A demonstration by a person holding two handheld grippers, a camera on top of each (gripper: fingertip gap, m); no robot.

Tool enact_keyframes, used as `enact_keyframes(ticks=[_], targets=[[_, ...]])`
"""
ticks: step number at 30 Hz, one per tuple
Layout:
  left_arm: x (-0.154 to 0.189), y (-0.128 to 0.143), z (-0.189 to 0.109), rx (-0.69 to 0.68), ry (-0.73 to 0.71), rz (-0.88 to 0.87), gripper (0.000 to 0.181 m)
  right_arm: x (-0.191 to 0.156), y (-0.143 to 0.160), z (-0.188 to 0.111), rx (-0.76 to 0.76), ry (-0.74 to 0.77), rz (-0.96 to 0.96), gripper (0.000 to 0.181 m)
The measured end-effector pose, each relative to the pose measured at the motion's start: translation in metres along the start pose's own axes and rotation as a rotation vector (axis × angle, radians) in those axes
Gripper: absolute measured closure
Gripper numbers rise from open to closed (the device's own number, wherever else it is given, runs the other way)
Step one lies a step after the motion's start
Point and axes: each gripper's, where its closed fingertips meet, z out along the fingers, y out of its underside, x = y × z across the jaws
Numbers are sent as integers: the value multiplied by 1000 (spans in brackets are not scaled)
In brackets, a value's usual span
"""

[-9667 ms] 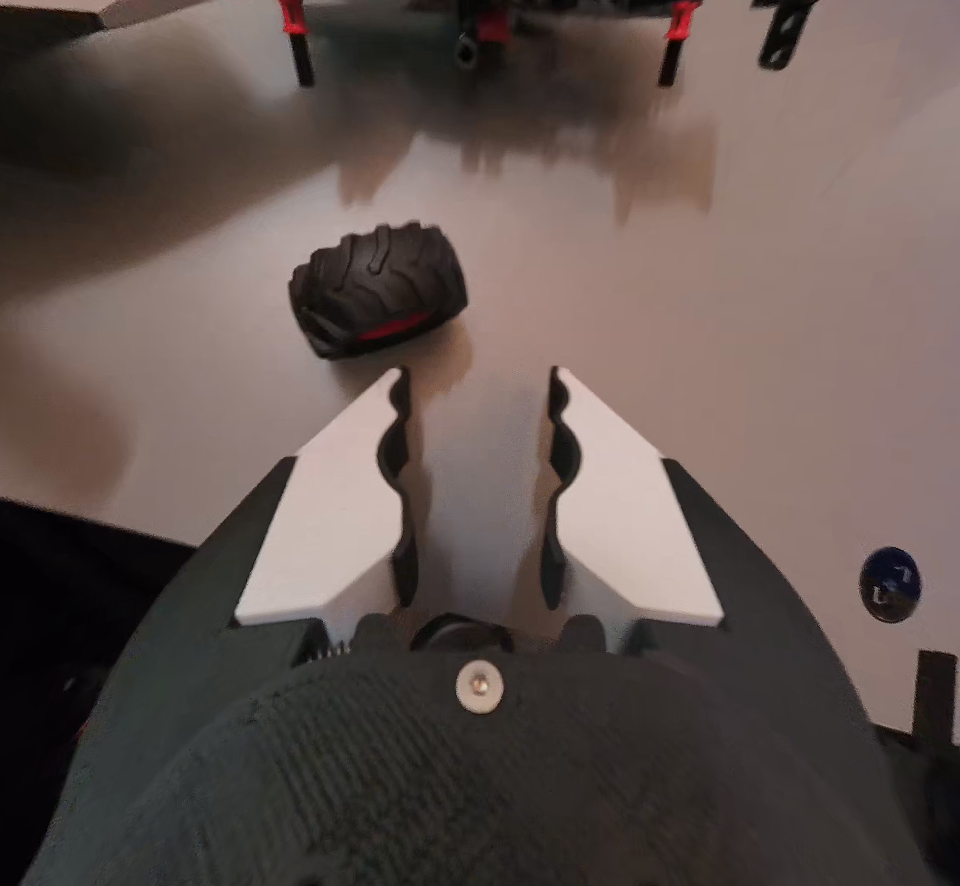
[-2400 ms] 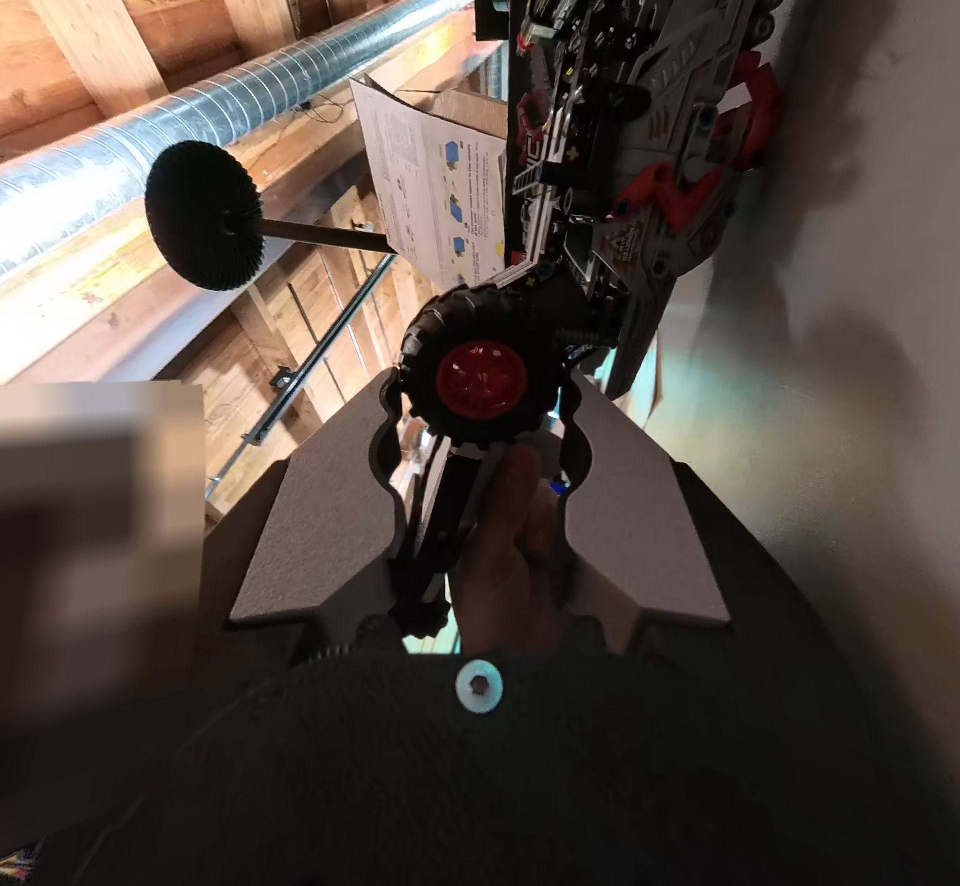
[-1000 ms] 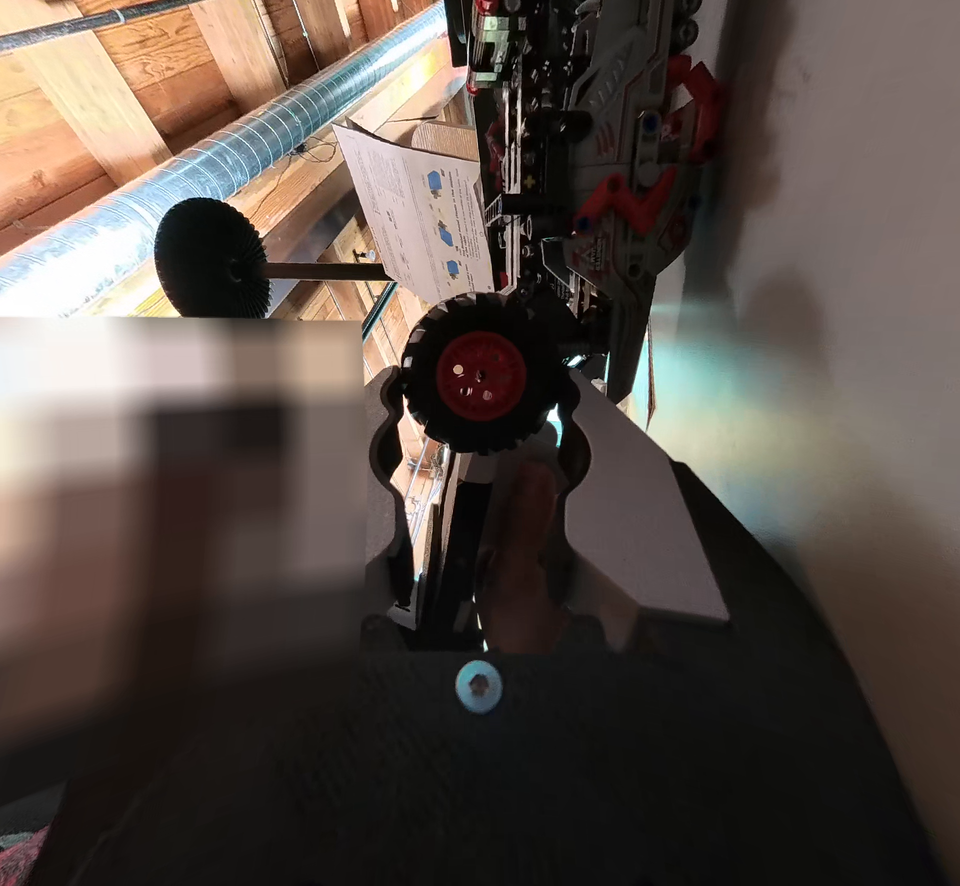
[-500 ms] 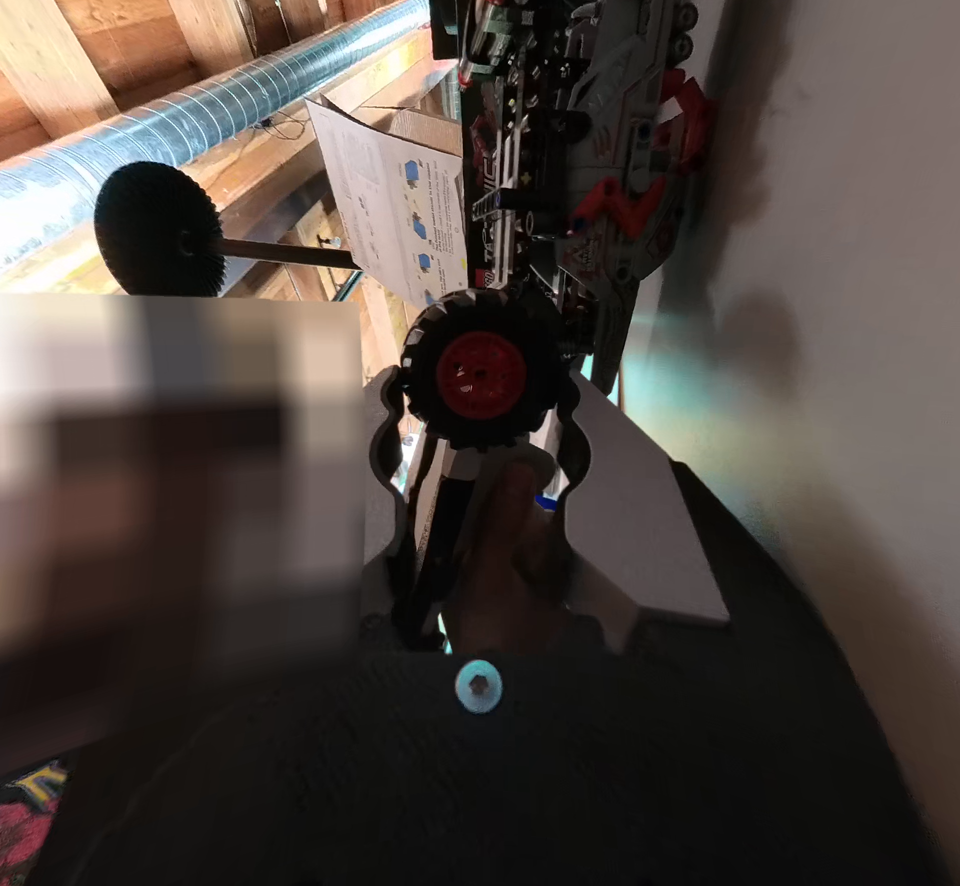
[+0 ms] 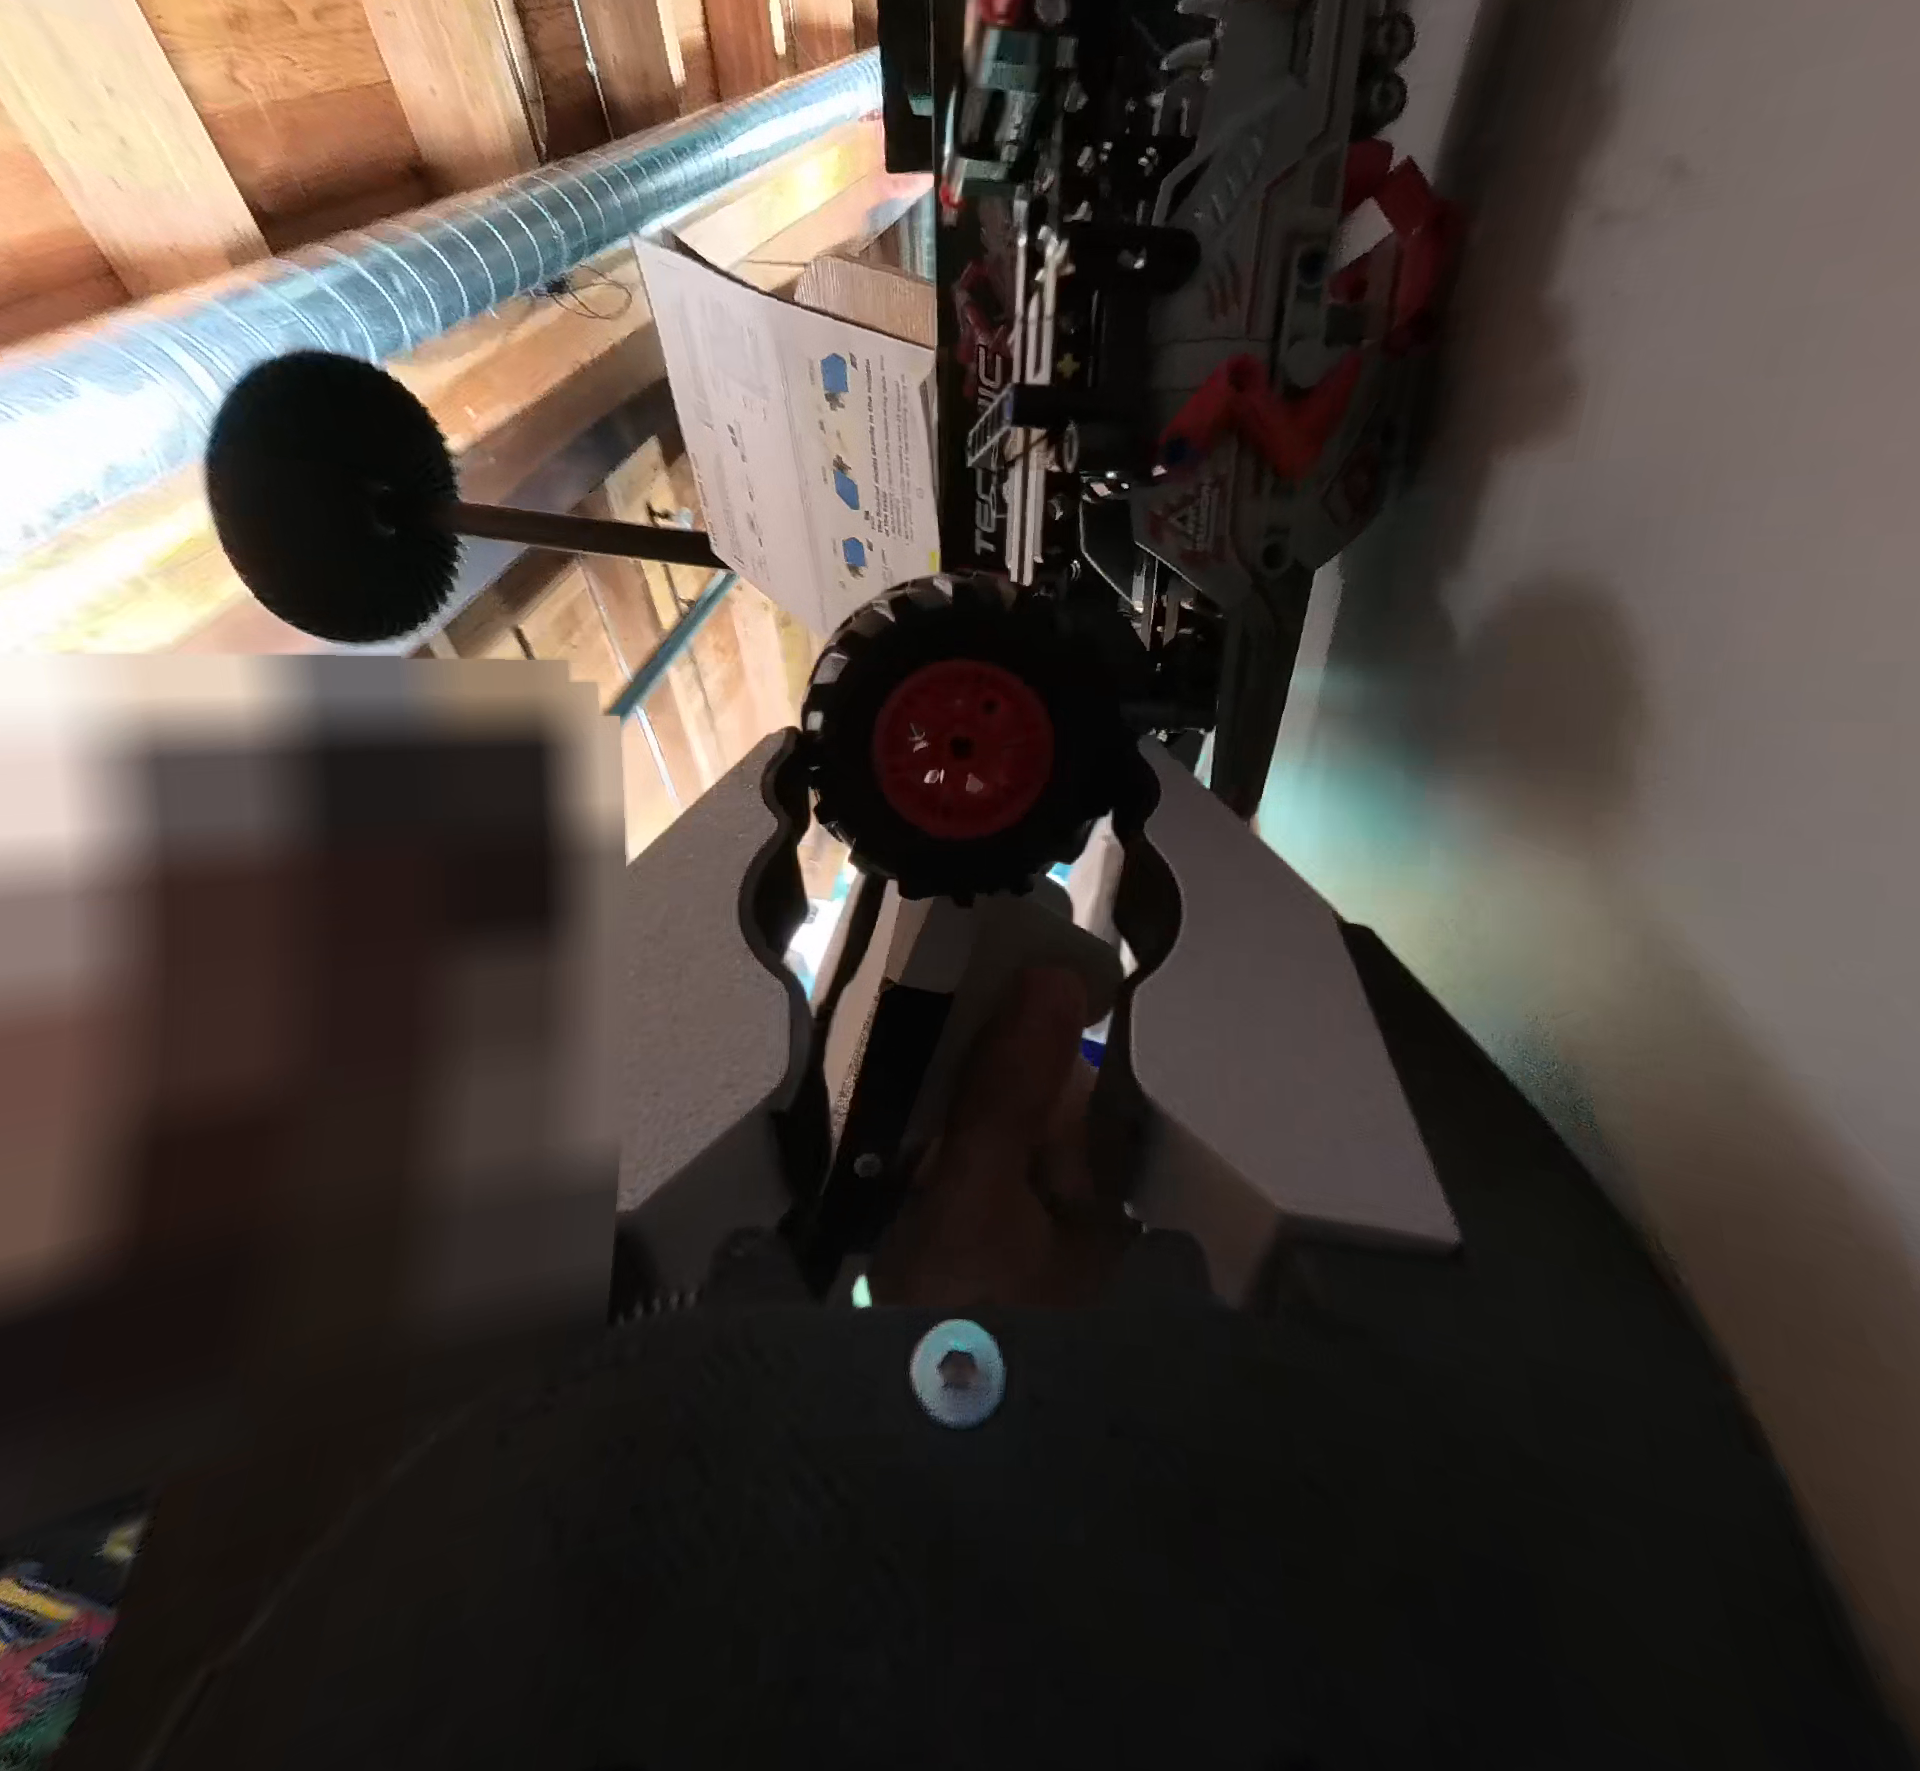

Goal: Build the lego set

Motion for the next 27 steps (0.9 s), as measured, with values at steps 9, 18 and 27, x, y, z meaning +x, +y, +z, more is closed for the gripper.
enact_keyframes(ticks=[9, 18, 27], targets=[[1, 2, 1, -8, 33, -7, 158, 2, -1, 0, -8, 19, -49, 123], [0, 1, 0, 5, 74, -29, 157, 0, -2, 1, -7, -7, -15, 122], [-3, 8, 2, -37, 72, -23, 158, 4, 3, 7, -42, 14, -39, 123]])
